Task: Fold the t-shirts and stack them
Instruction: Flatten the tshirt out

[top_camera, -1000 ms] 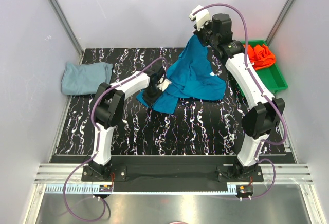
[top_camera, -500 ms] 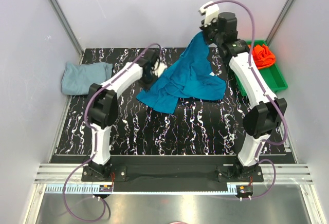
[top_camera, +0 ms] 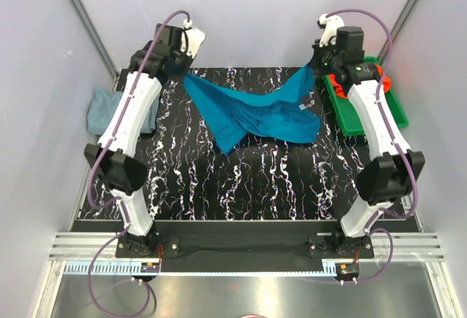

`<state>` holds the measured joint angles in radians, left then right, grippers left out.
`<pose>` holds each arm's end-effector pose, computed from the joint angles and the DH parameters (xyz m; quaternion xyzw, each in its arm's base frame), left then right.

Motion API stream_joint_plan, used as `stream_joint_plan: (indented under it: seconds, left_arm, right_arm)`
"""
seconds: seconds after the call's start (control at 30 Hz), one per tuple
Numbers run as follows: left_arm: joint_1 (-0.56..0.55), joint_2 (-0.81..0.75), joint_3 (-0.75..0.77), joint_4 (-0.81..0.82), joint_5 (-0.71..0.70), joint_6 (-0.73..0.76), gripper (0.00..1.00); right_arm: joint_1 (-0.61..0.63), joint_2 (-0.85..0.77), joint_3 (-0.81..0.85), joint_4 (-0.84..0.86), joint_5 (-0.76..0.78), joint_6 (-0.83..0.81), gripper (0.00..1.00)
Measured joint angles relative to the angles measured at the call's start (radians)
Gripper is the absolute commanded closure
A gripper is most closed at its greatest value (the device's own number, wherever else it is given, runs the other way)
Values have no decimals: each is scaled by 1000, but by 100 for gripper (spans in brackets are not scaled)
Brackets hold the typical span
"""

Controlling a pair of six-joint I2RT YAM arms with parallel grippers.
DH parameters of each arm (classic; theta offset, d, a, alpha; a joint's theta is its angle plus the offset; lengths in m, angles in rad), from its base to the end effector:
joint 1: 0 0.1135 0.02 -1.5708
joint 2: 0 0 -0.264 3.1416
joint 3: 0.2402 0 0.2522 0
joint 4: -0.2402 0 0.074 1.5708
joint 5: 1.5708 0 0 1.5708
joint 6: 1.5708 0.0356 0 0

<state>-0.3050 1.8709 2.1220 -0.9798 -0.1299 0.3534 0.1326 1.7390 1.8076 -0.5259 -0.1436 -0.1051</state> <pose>0.3848 -0.1163 0.4119 0.2693 0.8704 0.0691 0.4063 0.3983 0.0583 0.4022 -0.1380 0.8363 0.0681 0.5262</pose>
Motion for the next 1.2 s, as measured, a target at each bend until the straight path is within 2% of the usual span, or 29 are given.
stream_joint_plan:
  seconds: [0.37, 0.6, 0.77, 0.87, 0.97, 1.1, 1.2]
  left_arm:
    - [-6, -304, 2, 19, -17, 69, 100]
    - [-49, -684, -124, 76, 5, 97, 100]
    - [-49, -856, -129, 110, 10, 134, 100]
    - [-49, -884, -103, 113, 10, 148, 100]
    - [-49, -880, -101, 117, 8, 163, 100]
    - [-49, -866, -175, 134, -14, 175, 100]
    - [-49, -816, -238, 167, -41, 185, 100]
  right_arm:
    - [0, -272, 255, -121, -22, -32, 100]
    - [2, -536, 259, -210, -68, -24, 100]
    - [-2, -715, 258, -282, -83, -42, 100]
    - [-2, -774, 305, -335, -82, -60, 100]
    - [-3, -760, 399, -351, -65, -64, 100]
    - [-5, -689, 505, -322, -10, -63, 100]
    - [-5, -610, 514, -242, 5, -69, 100]
